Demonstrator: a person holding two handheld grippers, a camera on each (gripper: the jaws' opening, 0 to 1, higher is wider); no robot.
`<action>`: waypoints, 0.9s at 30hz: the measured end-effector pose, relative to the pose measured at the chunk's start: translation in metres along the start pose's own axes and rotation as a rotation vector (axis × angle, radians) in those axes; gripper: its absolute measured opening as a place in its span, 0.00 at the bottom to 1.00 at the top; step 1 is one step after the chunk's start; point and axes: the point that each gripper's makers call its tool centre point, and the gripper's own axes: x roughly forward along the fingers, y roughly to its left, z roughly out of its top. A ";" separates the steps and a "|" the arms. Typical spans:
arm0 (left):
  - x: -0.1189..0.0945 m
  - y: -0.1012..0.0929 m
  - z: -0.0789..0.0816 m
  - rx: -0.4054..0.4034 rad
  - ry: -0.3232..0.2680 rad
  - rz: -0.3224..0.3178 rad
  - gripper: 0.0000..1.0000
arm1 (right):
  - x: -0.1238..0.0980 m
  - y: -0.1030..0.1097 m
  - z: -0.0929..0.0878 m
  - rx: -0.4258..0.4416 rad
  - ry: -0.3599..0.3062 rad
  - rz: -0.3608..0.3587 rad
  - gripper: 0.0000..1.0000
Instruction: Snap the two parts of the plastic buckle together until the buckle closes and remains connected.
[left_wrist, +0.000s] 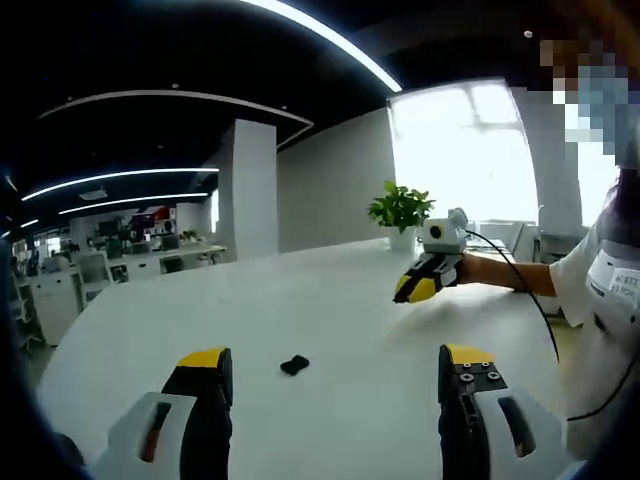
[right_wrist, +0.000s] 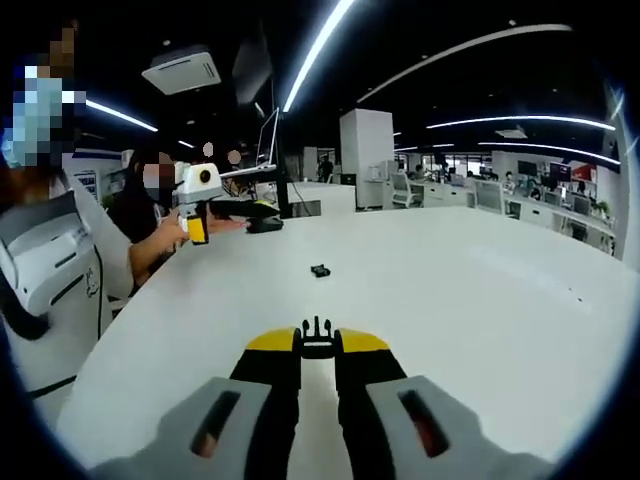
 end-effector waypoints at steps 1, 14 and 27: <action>0.001 0.000 0.001 0.001 0.002 -0.003 0.86 | 0.000 0.000 0.000 0.000 -0.001 -0.001 0.12; 0.016 0.008 0.007 0.027 0.016 -0.013 0.86 | 0.001 0.003 0.004 -0.007 -0.006 0.009 0.12; 0.032 0.021 0.012 0.041 0.042 -0.013 0.87 | 0.000 0.007 0.009 -0.020 -0.016 0.010 0.12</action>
